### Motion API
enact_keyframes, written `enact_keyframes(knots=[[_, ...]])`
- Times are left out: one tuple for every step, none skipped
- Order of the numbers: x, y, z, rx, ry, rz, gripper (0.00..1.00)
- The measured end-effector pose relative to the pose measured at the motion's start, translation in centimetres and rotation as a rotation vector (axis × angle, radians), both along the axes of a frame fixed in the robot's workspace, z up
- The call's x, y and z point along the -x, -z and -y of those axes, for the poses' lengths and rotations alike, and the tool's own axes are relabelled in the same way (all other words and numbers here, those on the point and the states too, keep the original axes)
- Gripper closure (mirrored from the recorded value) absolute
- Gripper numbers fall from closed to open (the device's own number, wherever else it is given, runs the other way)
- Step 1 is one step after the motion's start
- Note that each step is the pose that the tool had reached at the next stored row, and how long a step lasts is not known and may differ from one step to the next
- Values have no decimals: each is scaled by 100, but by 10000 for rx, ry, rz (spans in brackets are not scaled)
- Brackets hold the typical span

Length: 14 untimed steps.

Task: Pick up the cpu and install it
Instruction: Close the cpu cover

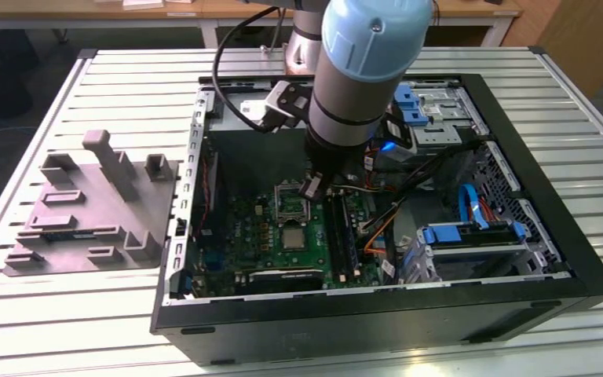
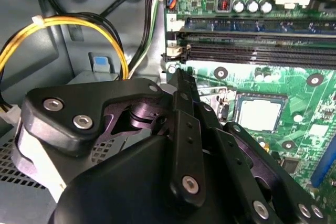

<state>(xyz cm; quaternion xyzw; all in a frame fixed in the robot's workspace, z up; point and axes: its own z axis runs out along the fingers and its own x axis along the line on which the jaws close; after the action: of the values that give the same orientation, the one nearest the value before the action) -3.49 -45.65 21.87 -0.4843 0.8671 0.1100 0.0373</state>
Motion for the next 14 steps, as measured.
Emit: enact_keyframes(knots=[[0,1,0,-2,-11,49,89],[0,4,1,-27,-13,66,89],[0,9,0,-88,-13,68,89],[0,13,-2,-167,-12,68,89],[0,18,-4,-257,-12,68,89],[1,24,-7,-348,-11,67,89],[1,30,-10,-441,-10,67,89],[0,36,-12,-523,-10,67,89],[0,47,-14,-583,-10,68,89],[0,58,-15,-629,-10,68,89],[0,70,-16,-675,-10,68,89],[0,80,-16,-723,-10,67,89],[0,92,-16,-775,-11,67,89],[0,104,-17,-819,-11,68,89]])
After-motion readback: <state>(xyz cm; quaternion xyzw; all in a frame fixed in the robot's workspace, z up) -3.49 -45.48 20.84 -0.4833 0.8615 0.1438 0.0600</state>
